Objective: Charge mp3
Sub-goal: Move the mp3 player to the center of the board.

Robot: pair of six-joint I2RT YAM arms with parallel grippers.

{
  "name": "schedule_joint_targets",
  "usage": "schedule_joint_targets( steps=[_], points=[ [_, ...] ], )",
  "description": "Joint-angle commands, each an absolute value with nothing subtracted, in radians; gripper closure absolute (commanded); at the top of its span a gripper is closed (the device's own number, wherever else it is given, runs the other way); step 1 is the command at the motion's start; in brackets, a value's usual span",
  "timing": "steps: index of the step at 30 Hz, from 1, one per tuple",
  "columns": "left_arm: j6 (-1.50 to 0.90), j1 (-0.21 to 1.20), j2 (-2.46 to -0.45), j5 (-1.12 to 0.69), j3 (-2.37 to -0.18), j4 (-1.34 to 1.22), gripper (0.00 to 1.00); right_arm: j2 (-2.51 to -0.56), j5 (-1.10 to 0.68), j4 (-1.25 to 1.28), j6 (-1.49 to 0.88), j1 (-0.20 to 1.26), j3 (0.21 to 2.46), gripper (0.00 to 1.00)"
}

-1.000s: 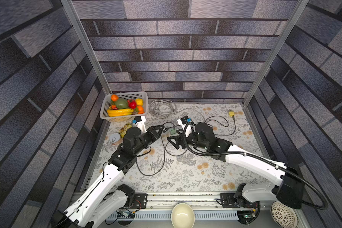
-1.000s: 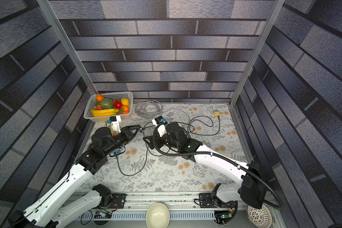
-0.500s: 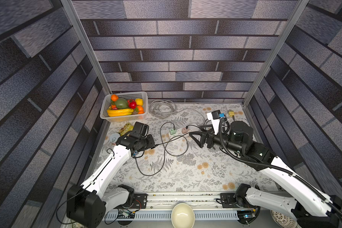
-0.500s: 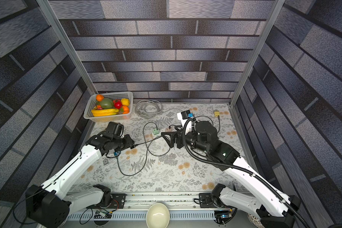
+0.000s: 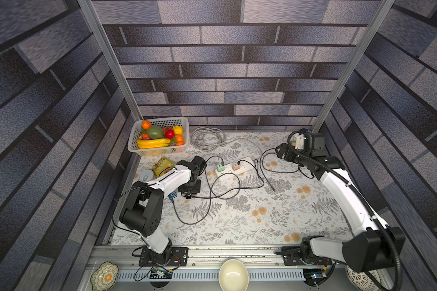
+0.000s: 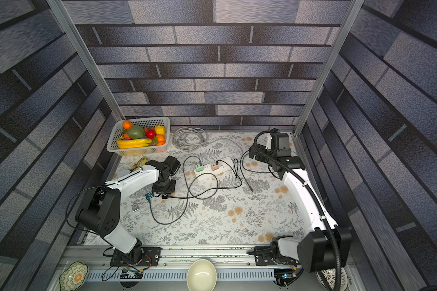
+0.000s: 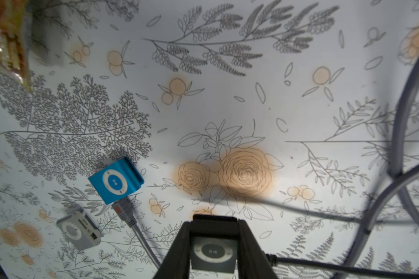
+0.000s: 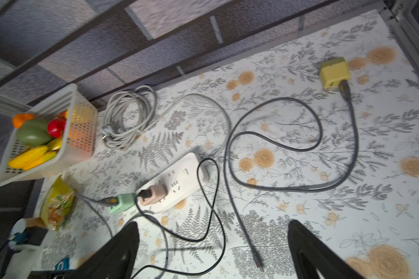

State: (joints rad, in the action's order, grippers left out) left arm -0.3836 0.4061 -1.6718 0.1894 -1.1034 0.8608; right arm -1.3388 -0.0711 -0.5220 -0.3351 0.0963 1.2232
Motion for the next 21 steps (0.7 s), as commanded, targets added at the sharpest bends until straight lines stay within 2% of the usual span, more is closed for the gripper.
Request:
schedule_joint_targets(
  steps=[1, 5, 7, 11, 15, 21],
  points=[
    [-0.311, 0.411, -1.736, 0.277, -1.161, 0.876, 0.86, -1.473, -0.028, -0.536, -0.286, -0.021, 1.292, 0.03],
    [-0.281, 0.417, -1.812, 0.301, -1.188, 0.849, 0.85, -1.698, -0.043, -0.554, -0.237, -0.130, 1.426, 0.06],
    [-0.266, 0.420, -1.834, 0.315, -1.195, 0.848, 0.85, -1.787, -0.045, -0.570, -0.216, -0.150, 1.497, 0.10],
    [-0.256, 0.400, -1.856, 0.350, -1.193, 0.874, 0.85, -1.908, -0.011, -0.590, -0.183, -0.158, 1.615, 0.10],
    [-0.259, 0.353, -1.842, 0.383, -1.151, 0.884, 0.85, -1.967, -0.033, -0.607, -0.184, -0.158, 1.697, 0.10],
    [-0.277, 0.306, -1.858, 0.450, -1.134, 0.904, 0.85, -1.977, -0.086, -0.576, -0.206, -0.155, 1.690, 0.13]
  ],
)
